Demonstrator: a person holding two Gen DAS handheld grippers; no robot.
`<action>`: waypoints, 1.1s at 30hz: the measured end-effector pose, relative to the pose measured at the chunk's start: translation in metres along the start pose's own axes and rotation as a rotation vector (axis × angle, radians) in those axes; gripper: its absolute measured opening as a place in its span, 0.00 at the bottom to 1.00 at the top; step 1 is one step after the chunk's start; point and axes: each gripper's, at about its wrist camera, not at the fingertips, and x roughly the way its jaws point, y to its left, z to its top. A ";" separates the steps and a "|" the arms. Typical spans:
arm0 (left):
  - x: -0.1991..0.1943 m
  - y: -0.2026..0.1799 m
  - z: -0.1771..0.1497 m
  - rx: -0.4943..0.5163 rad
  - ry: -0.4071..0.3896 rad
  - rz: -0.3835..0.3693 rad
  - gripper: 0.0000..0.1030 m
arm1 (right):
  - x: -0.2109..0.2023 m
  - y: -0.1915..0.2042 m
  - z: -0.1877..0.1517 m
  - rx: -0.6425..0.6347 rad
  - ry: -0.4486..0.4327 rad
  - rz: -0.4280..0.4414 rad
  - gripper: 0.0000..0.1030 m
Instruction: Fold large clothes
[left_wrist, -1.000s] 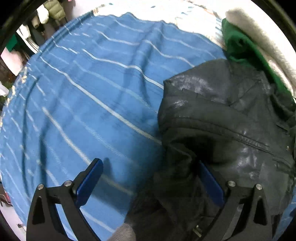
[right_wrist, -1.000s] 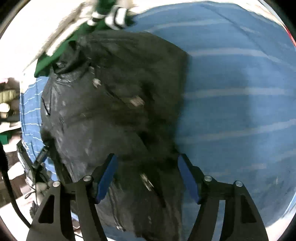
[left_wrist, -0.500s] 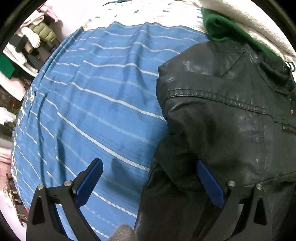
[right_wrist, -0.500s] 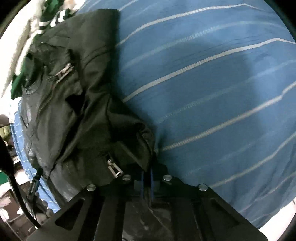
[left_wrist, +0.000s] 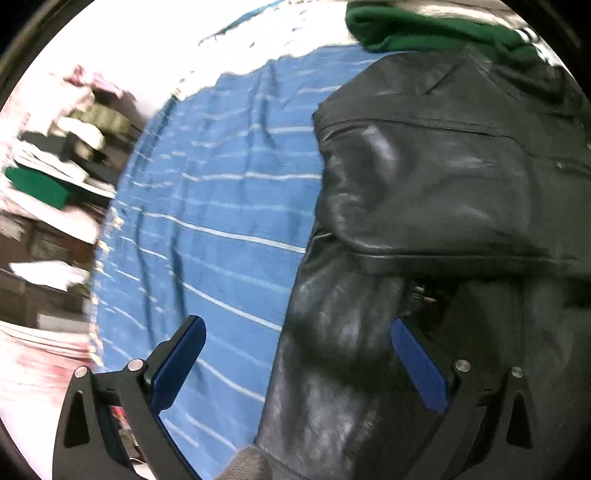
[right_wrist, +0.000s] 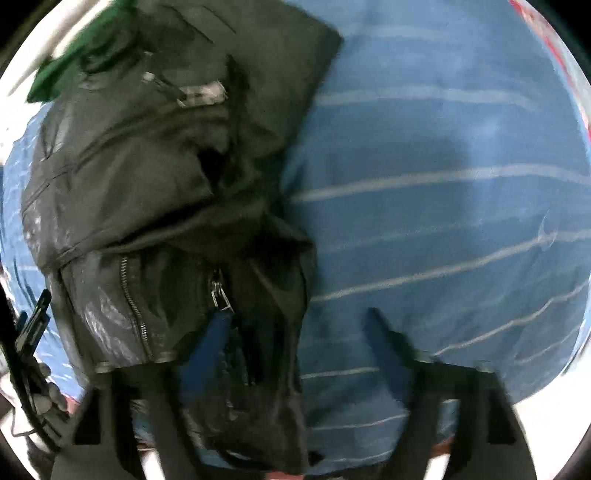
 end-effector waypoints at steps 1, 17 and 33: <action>-0.009 -0.007 -0.002 0.010 -0.013 0.020 1.00 | -0.003 -0.002 -0.001 -0.015 -0.010 -0.008 0.81; -0.186 -0.230 -0.097 0.203 0.029 0.230 1.00 | -0.044 -0.165 -0.005 -0.118 -0.049 0.007 0.83; -0.117 -0.252 -0.095 -0.029 0.145 0.261 0.98 | -0.015 -0.215 0.047 -0.108 0.017 0.179 0.83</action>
